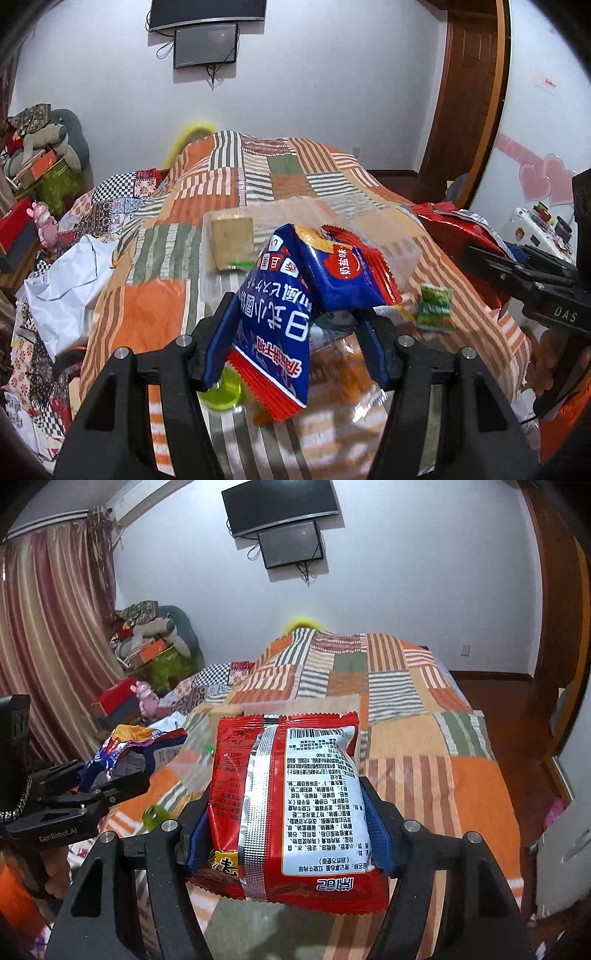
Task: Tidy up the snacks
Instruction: 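Carry the blue bag with left tool while right tool carries the red bag over the box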
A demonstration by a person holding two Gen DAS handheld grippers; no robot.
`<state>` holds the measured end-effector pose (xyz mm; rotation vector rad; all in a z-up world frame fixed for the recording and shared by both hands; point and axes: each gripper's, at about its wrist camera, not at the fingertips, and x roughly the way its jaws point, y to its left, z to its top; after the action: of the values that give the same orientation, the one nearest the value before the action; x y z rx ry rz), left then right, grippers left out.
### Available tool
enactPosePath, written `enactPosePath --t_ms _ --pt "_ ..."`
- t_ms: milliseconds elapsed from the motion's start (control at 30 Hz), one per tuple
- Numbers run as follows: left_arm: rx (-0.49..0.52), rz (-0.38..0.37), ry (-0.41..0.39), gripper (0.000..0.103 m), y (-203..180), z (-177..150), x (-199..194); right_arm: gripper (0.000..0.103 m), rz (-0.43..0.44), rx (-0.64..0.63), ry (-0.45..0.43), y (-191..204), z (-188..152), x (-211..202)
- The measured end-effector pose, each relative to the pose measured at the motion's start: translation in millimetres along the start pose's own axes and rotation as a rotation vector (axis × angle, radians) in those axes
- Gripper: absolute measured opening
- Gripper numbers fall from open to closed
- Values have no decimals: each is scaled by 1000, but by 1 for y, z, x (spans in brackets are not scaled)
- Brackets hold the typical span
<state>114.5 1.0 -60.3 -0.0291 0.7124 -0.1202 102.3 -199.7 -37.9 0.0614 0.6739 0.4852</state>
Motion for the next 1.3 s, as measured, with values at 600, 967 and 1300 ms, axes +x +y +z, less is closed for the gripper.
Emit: enactPosePath --t_ms 600,967,1300 --pt "-30 -2 19 61 11 45 71 66 9 14 -9 7 32 63" --pt "-67 58 57 61 39 48 99 66 6 -10 53 13 34 100" --pt "-77 105 66 61 51 45 110 66 9 -32 127 16 37 130"
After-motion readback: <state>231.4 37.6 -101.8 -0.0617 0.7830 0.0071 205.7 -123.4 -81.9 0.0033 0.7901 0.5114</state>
